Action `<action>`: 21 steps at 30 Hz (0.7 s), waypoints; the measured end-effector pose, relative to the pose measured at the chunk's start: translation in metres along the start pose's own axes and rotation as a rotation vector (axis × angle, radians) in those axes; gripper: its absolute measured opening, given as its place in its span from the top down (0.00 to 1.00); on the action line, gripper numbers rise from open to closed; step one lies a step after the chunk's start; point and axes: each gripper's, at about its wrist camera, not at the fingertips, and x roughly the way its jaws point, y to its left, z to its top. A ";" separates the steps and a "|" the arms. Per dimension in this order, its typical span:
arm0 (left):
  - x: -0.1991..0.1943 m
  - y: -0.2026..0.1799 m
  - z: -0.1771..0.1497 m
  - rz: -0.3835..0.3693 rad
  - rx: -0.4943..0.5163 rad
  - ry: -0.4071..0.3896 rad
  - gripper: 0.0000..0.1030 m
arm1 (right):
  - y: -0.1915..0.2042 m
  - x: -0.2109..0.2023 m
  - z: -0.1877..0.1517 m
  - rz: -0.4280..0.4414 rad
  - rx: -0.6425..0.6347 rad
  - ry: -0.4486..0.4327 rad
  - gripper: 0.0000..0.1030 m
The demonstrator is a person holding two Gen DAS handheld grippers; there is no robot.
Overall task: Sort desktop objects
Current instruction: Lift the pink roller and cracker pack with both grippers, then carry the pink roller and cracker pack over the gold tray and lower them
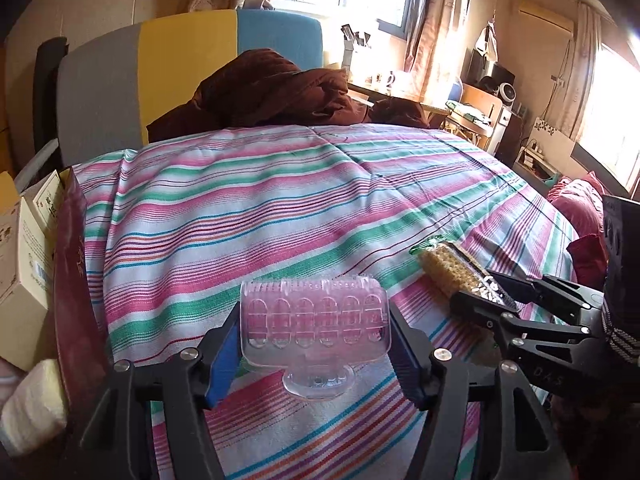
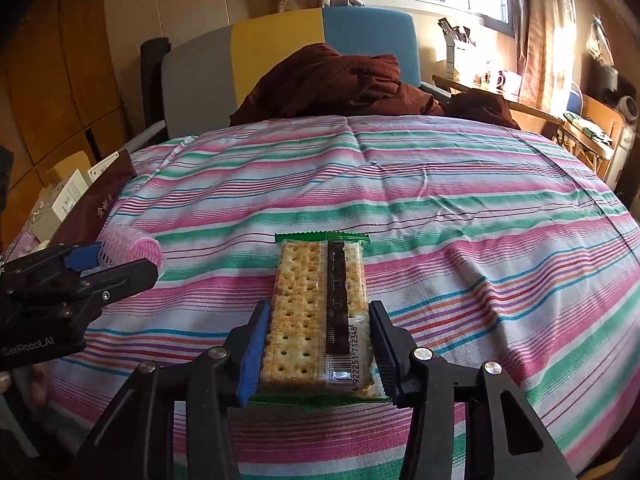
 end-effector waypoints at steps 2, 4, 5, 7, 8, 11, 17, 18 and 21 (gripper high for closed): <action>-0.014 -0.002 0.000 0.000 0.001 -0.026 0.35 | 0.005 -0.002 0.001 0.007 -0.007 -0.006 0.53; -0.028 -0.003 -0.001 0.002 -0.001 -0.052 0.35 | 0.011 -0.005 0.003 0.020 -0.014 -0.015 0.53; -0.036 -0.003 -0.001 0.004 -0.002 -0.066 0.35 | 0.014 -0.007 0.004 0.026 -0.018 -0.021 0.53; -0.052 0.000 -0.001 0.016 -0.004 -0.094 0.35 | 0.022 -0.010 0.008 0.049 -0.026 -0.030 0.53; -0.060 0.003 0.000 0.021 -0.010 -0.107 0.35 | 0.027 -0.011 0.009 0.060 -0.033 -0.034 0.53; -0.081 0.014 -0.002 0.045 -0.038 -0.141 0.35 | 0.047 -0.015 0.016 0.098 -0.064 -0.050 0.53; -0.125 0.058 -0.014 0.138 -0.129 -0.201 0.35 | 0.101 -0.022 0.031 0.224 -0.131 -0.077 0.53; -0.133 0.066 -0.016 0.159 -0.145 -0.212 0.35 | 0.111 -0.024 0.033 0.246 -0.144 -0.083 0.53; -0.155 0.094 -0.024 0.229 -0.198 -0.241 0.35 | 0.142 -0.027 0.042 0.319 -0.185 -0.092 0.53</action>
